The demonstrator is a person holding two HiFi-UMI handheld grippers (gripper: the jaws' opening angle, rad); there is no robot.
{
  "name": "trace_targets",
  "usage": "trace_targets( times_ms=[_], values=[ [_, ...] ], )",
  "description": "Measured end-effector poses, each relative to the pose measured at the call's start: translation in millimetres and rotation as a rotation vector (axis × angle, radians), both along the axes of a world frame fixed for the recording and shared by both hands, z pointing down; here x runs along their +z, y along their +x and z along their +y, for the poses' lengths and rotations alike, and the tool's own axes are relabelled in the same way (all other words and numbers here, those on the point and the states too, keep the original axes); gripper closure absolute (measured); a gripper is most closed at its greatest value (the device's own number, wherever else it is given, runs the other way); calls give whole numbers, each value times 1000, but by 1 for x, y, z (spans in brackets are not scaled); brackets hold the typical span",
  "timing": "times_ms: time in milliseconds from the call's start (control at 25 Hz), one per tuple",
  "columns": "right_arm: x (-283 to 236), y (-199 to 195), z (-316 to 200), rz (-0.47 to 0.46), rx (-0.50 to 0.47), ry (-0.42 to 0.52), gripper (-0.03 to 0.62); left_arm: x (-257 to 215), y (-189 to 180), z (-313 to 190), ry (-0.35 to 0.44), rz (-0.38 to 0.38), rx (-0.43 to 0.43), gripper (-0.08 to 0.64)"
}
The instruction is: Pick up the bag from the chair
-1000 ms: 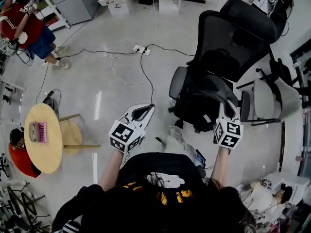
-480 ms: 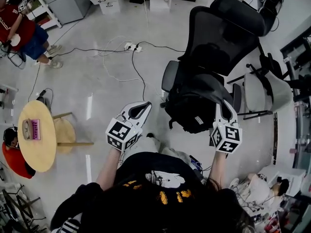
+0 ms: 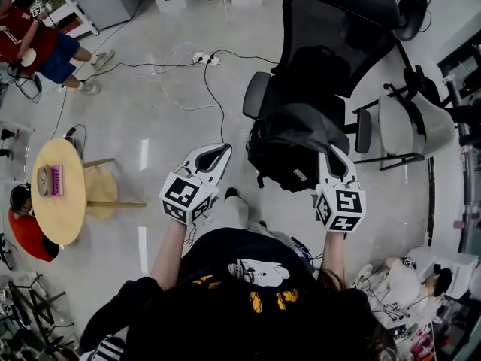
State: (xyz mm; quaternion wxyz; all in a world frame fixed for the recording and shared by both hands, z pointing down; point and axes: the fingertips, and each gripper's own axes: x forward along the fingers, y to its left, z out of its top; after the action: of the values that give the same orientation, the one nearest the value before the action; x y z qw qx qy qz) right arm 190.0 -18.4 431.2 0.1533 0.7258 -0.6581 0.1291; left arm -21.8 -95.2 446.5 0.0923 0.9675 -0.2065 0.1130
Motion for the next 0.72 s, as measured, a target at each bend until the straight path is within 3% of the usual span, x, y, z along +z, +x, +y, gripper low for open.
trace_targets(
  times_ms=[360,720],
  values=[
    [18,-39,56,23,-127,-39,551,-10,-15,76,23,13,-74,551],
    [30,-78,110,-24,-205,-45,551,-6,-34,152,19,18,-128,551]
  ],
)
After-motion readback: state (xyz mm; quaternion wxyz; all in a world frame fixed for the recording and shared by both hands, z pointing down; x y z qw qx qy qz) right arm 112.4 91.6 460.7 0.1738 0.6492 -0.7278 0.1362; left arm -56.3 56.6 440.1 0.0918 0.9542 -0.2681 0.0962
